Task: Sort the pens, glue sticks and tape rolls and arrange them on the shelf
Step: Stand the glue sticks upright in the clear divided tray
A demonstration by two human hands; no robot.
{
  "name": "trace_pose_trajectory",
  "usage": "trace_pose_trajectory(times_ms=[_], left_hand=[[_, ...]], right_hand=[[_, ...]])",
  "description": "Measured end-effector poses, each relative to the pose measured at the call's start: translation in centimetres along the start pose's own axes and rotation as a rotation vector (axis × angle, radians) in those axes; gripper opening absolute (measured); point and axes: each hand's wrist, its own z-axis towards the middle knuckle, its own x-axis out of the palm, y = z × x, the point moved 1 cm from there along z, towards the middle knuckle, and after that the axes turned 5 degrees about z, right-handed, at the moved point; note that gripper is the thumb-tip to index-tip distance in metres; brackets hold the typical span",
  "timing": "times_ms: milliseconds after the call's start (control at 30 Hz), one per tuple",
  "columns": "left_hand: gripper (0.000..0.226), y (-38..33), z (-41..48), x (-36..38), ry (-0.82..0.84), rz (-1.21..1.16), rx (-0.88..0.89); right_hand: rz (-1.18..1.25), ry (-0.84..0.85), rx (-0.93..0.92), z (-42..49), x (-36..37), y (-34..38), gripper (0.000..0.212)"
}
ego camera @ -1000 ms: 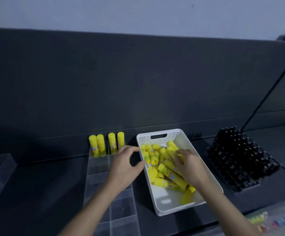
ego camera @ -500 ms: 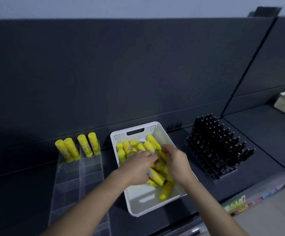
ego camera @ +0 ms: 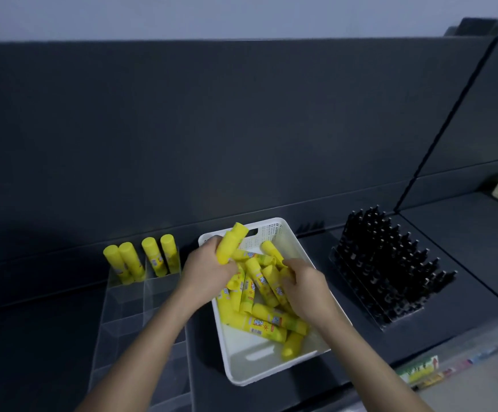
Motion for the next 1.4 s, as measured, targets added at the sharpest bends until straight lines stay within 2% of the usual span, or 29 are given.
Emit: trace_pose_trajectory(times_ms=[67,200,333,433,533,600,667,733,833,900,1033,1167,1300,1400], left_hand=[[0.015,0.3,-0.6,-0.5,0.018,-0.141,-0.082],[0.018,0.8,-1.8,-1.0,0.027,-0.301,-0.114],[0.01,1.7,-2.5,-2.0,-0.028,-0.368,-0.127],[0.009,2.1,-3.3,-2.6,-0.03,-0.4,-0.162],[0.004,2.1,-4.1,-3.1,-0.024,-0.49,-0.209],[0.004,2.1,-4.8,-3.7,-0.014,-0.598,-0.239],[0.006,2.3,-5.7,-4.5,0.017,-0.684,-0.239],[0.014,2.9,-6.7,-5.5,0.047,-0.744,-0.242],[0.044,4.4,-8.0,-7.1,0.024,-0.805,-0.283],[0.044,5.5,-8.8,-8.3,-0.024,-0.801,-0.28],[0.02,7.9,-10.1,-10.3,-0.186,-0.785,-0.302],[0.011,10.6,-10.5,-11.7,-0.415,-0.707,-0.351],[0.005,13.1,-10.9,-12.4,-0.608,-0.722,-0.475],[0.005,14.3,-11.2,-12.7,-0.637,-0.746,-0.52]], right_hand=[[-0.117,0.074,-0.002,0.5,0.4,1.0,0.031],[-0.226,0.254,0.112,0.9,1.9,2.2,0.043],[-0.164,0.127,0.118,0.6,1.6,2.6,0.035],[0.009,0.056,0.132,0.4,0.6,3.9,0.037],[0.281,0.002,0.117,0.2,-0.2,6.7,0.024],[0.599,0.073,0.15,-0.3,-0.3,8.8,0.017],[0.804,0.16,0.151,-1.0,0.1,11.0,0.017],[0.895,0.206,0.135,-1.4,0.9,12.8,0.017],[0.984,0.232,0.131,-1.9,2.8,15.0,0.015],[0.998,0.255,0.123,-2.3,4.2,16.2,0.013],[0.933,0.36,0.038,-2.7,6.7,18.0,0.003],[0.752,0.356,-0.07,-2.3,8.7,20.0,0.012],[0.29,0.214,-0.26,-0.9,11.1,21.7,0.022],[0.061,0.243,-0.326,-0.4,13.1,22.0,0.023]])
